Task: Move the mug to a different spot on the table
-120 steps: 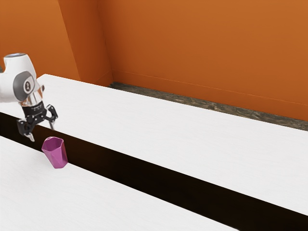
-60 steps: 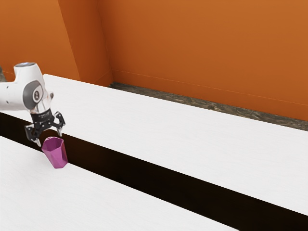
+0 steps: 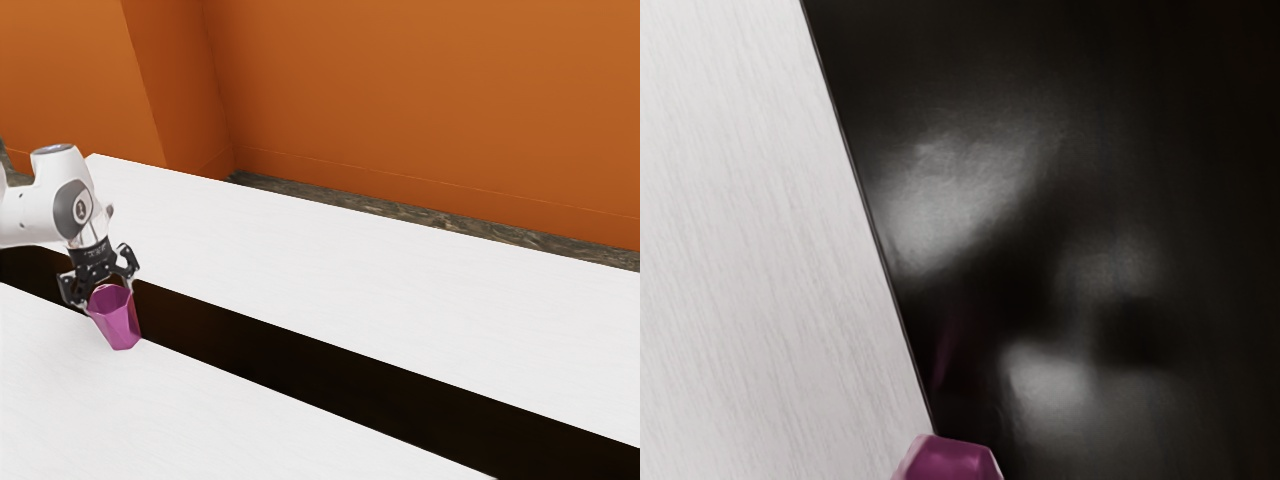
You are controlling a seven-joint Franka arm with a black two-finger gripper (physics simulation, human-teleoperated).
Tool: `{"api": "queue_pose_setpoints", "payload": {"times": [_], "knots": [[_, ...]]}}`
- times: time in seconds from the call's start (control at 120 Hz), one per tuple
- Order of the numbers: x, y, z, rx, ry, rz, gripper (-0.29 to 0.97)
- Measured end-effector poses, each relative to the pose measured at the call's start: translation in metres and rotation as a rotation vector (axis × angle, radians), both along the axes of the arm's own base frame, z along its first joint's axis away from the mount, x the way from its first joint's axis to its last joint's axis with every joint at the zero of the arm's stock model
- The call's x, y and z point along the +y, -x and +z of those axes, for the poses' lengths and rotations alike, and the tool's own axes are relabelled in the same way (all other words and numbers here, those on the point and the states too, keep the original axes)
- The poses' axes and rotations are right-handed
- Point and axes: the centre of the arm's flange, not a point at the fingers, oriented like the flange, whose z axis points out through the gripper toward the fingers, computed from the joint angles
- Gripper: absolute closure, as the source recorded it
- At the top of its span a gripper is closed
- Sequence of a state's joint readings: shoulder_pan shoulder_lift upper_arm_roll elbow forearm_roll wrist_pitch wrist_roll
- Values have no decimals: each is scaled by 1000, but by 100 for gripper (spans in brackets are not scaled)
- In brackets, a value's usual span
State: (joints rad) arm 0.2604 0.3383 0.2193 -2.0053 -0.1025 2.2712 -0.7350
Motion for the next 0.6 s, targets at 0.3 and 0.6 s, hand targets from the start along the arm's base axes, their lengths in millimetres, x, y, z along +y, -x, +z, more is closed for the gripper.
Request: {"api": "queue_pose_setpoints", "payload": {"times": [0.3,0.6], "knots": [[0,-1,0,-20,26,18,35],[-5,-2,11,-44,45,36,57]]}}
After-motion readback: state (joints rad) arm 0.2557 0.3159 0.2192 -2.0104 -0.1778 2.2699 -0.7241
